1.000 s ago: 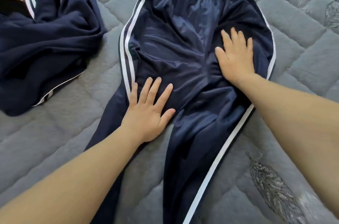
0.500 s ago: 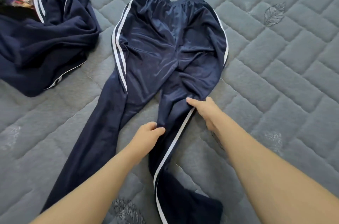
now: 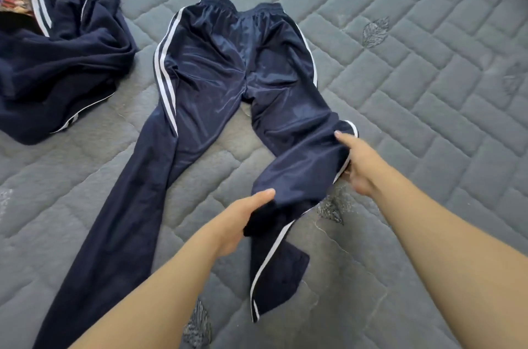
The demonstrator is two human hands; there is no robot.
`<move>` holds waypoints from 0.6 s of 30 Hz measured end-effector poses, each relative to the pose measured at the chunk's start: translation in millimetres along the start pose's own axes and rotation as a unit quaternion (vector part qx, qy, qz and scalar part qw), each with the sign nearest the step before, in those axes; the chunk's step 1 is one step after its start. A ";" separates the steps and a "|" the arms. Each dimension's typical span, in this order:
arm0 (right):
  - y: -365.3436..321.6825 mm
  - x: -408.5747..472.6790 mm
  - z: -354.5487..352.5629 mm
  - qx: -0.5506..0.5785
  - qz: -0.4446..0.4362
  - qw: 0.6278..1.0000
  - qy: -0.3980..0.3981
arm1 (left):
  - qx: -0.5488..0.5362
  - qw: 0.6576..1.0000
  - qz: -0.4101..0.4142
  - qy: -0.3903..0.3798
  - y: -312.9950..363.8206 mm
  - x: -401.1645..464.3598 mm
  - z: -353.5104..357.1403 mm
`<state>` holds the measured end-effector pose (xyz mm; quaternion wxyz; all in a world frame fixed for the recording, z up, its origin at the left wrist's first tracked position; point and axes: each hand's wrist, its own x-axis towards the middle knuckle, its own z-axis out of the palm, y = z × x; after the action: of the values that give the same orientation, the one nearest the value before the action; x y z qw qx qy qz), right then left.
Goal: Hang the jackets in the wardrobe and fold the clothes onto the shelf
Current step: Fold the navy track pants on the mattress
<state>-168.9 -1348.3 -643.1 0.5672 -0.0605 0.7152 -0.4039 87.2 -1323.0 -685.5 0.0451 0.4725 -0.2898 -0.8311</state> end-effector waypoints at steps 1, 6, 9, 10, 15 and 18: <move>28.1 -7.7 -1.1 -0.037 0.034 0.999 -0.007 | 0.028 1.000 -0.002 -0.012 -11.8 -0.5 -0.7; 100.8 -33.8 -15.2 -0.100 0.095 0.990 -0.024 | 0.268 0.960 0.056 0.054 -35.5 -5.1 -1.3; 85.4 -50.0 -26.1 -0.072 0.073 0.993 -0.057 | 0.360 0.932 0.038 0.014 -23.7 -13.8 12.7; 75.3 -57.2 -30.3 -0.080 0.063 0.993 -0.059 | 0.308 0.951 0.018 -0.012 -19.6 -18.9 20.7; 14.5 -88.7 -59.1 -0.114 0.025 0.993 -0.008 | 0.056 0.982 -0.075 -0.166 15.3 -63.7 75.0; -4.5 -92.1 -75.6 -0.142 -0.035 0.987 0.072 | 0.050 0.985 -0.079 -0.143 22.4 -73.6 91.3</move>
<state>-203.3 -1262.7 -567.7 0.4856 -0.1365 0.8015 -0.3212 49.1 -1275.7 -582.7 -0.0861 0.3719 -0.2962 -0.8755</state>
